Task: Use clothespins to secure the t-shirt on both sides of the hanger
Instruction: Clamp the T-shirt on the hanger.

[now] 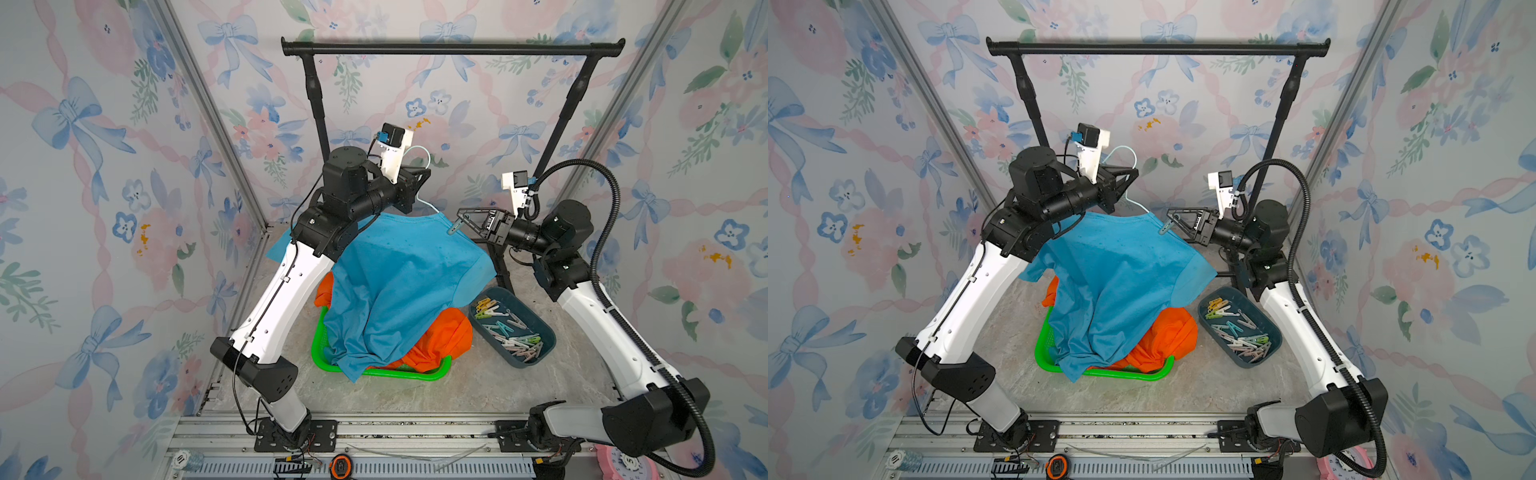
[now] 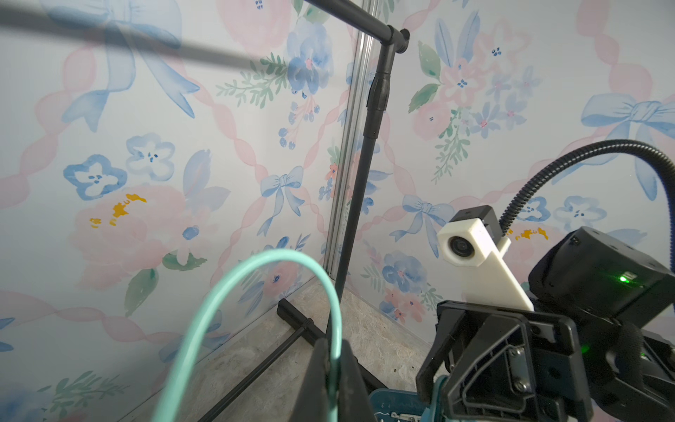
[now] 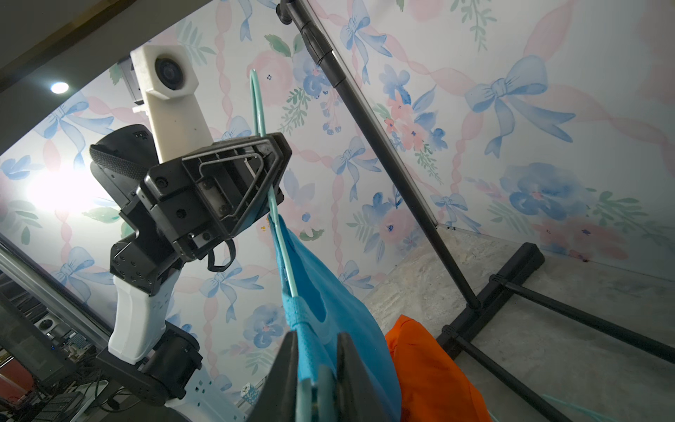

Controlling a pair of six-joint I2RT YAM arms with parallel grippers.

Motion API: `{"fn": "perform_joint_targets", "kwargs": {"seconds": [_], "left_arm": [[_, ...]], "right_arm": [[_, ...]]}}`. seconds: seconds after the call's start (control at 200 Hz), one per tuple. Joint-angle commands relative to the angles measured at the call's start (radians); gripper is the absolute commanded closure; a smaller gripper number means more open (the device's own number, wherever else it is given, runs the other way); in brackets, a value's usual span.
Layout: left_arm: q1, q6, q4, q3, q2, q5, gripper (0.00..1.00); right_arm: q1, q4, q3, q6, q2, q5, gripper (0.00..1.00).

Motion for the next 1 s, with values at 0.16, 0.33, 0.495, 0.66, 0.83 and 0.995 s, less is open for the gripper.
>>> {"fn": "perform_joint_targets", "kwargs": {"seconds": [0.16, 0.33, 0.495, 0.66, 0.83, 0.995], "left_arm": [[0.021, -0.023, 0.061, 0.058, 0.002, 0.005, 0.97], [0.022, -0.026, 0.061, 0.060, 0.003, 0.005, 0.97], [0.022, -0.026, 0.061, 0.062, 0.002, 0.011, 0.97], [0.020, -0.019, 0.041, 0.043, -0.021, 0.011, 0.97], [0.015, 0.005, 0.034, 0.003, -0.088, -0.009, 0.97], [0.016, 0.023, -0.034, 0.167, -0.072, -0.036, 0.97]], "right_arm": [[0.015, 0.005, -0.044, -0.036, -0.041, -0.037, 0.82], [0.018, 0.009, -0.044, -0.036, -0.042, -0.043, 0.80], [0.025, 0.006, -0.043, -0.041, -0.042, -0.050, 0.61], [0.023, 0.015, -0.045, -0.062, -0.072, -0.042, 0.21], [0.006, 0.006, -0.031, -0.061, -0.117, -0.033, 0.05], [-0.027, 0.030, -0.033, -0.010, -0.172, -0.002, 0.01]]}}
